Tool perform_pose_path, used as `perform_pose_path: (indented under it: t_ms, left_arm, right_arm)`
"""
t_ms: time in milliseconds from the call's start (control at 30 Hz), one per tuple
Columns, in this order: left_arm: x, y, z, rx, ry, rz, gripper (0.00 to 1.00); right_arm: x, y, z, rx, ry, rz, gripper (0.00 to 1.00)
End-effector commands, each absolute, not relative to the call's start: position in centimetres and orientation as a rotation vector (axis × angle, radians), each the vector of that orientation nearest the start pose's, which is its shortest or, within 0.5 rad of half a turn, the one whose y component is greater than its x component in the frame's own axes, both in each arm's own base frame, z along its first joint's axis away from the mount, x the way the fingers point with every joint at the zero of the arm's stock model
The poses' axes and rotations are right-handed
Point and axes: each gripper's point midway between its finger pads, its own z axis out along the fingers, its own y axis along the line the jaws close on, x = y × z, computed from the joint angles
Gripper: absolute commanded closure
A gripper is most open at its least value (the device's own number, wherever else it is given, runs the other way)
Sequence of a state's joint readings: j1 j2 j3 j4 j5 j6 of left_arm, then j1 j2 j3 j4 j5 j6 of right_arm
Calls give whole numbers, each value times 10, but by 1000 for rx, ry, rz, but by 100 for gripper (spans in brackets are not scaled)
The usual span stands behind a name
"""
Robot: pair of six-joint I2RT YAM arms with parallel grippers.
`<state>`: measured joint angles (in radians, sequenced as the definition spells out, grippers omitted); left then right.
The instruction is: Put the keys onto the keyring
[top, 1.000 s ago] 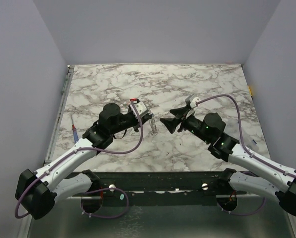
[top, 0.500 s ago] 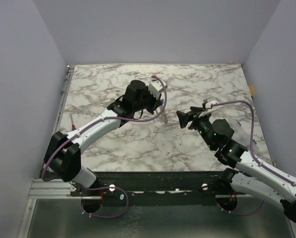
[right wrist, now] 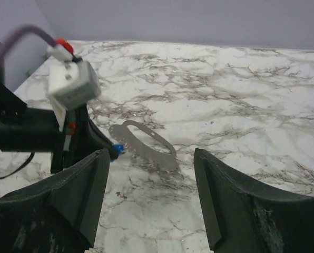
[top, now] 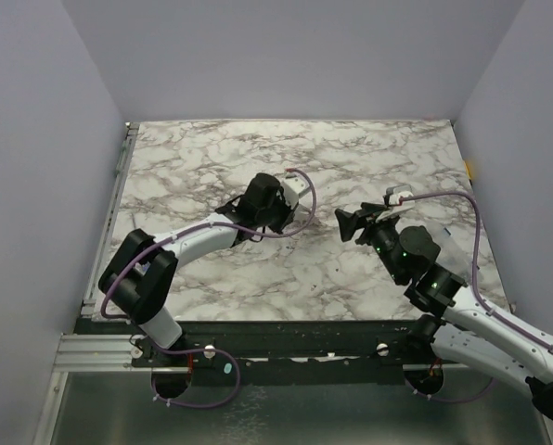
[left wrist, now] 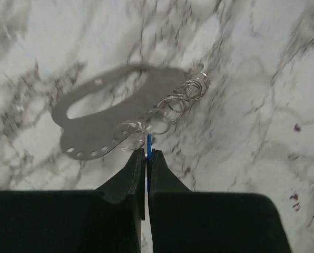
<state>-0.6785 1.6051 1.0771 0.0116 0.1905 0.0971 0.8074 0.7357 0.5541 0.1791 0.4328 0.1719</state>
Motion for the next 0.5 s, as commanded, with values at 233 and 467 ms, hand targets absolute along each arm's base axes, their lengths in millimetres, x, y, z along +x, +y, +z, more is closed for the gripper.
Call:
perform_pose_path:
  t_ms: [233,467]
  left_arm:
    - [313,-238,46,972,2249,-239,100]
    - [313,-215,26,1030,2339,-81,92]
  right_arm:
    - [265,191,244,-189,1639,458,26]
    - [267,192,241,-189,1655,454,26]
